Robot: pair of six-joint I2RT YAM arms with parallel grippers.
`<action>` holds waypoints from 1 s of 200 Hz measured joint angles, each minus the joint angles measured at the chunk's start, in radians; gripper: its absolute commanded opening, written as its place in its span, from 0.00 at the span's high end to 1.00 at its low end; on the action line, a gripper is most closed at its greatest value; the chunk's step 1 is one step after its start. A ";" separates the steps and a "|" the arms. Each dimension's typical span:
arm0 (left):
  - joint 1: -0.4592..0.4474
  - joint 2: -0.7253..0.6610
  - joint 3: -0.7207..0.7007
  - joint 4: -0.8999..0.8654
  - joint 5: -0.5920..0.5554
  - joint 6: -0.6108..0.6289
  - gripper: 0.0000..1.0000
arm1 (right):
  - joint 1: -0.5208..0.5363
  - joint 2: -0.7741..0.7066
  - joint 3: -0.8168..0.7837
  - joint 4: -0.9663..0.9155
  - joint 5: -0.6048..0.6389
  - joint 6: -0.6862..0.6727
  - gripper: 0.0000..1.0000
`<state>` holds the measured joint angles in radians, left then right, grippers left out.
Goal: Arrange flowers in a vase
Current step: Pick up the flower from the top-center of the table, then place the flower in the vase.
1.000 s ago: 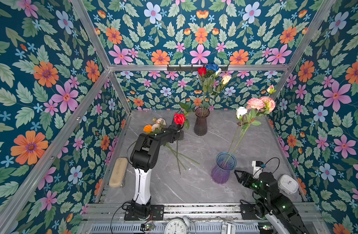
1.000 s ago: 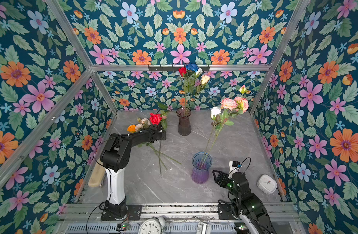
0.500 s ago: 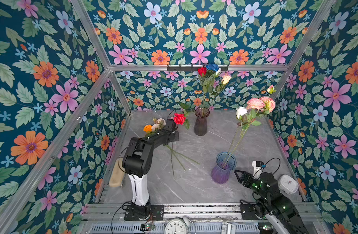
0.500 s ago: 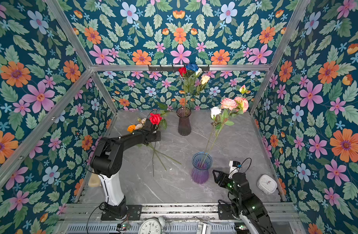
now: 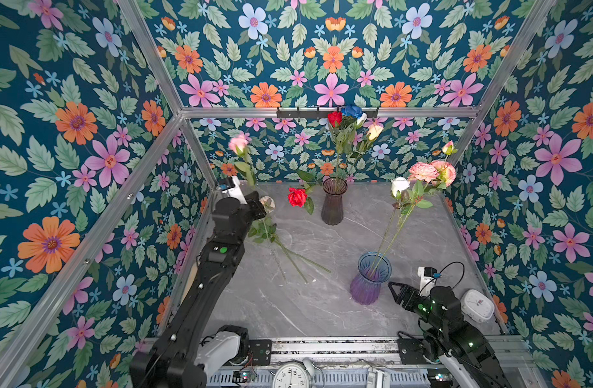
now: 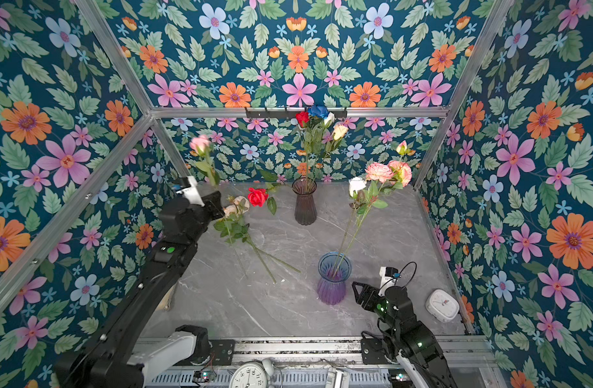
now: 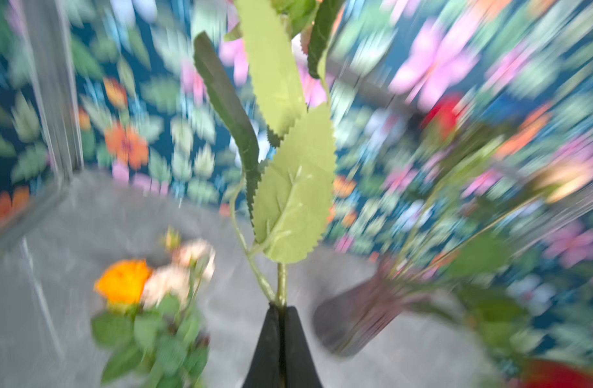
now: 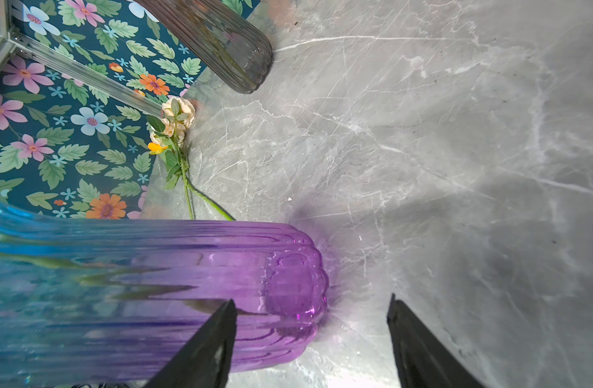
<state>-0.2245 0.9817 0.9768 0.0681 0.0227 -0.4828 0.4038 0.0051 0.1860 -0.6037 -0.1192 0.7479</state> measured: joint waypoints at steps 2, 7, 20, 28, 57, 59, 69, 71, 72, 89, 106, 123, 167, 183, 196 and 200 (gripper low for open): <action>0.000 -0.016 0.003 0.007 0.001 -0.007 1.00 | 0.000 0.000 0.000 0.000 0.000 0.000 0.27; -0.002 -0.054 0.014 0.026 0.006 -0.023 1.00 | 0.000 0.000 0.000 0.000 0.000 0.000 0.27; -0.011 -0.120 0.040 0.090 0.047 -0.057 1.00 | 0.000 0.000 0.000 0.000 0.001 0.000 0.27; -0.022 -0.143 0.058 0.146 0.086 -0.082 1.00 | 0.000 0.000 0.000 0.000 0.003 0.000 0.27; -0.086 -0.087 0.173 0.392 0.274 -0.210 1.00 | 0.000 0.000 0.000 0.000 0.007 0.000 0.27; -0.092 -0.079 0.179 0.403 0.283 -0.217 1.00 | 0.000 0.000 0.000 0.000 0.007 0.001 0.27; -0.162 -0.029 0.212 0.473 0.329 -0.254 1.00 | 0.000 0.000 0.000 0.000 0.008 0.001 0.27; -0.180 -0.019 0.217 0.482 0.335 -0.259 1.00 | 0.000 0.000 0.000 0.000 0.008 0.001 0.27; -0.192 -0.013 0.221 0.486 0.338 -0.259 1.00 | 0.000 0.000 0.000 0.000 0.008 0.001 0.27; -0.363 0.068 0.270 0.516 0.383 -0.227 1.00 | 0.000 0.000 0.000 0.000 0.008 0.001 0.27; -0.501 0.140 0.310 0.496 0.419 -0.138 1.00 | 0.000 0.000 0.000 0.000 0.008 0.001 0.27; -0.575 0.204 0.340 0.506 0.423 -0.056 1.00 | 0.000 -0.001 0.000 -0.001 0.008 0.001 0.27; -0.655 0.395 0.401 0.533 0.447 0.077 1.00 | 0.000 -0.002 0.000 -0.001 0.007 0.001 0.27; -0.663 0.454 0.424 0.553 0.449 0.098 1.00 | 0.000 -0.002 0.000 -0.001 0.007 0.001 0.27; -0.667 0.491 0.438 0.577 0.450 0.113 1.00 | 0.000 -0.002 0.000 -0.001 0.007 0.001 0.27; -0.668 0.502 0.442 0.586 0.451 0.118 1.00 | 0.000 -0.002 0.000 -0.001 0.007 0.001 0.27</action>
<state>-0.8925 1.4841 1.4185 0.6537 0.4736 -0.3645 0.4038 0.0036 0.1860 -0.6044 -0.1120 0.7490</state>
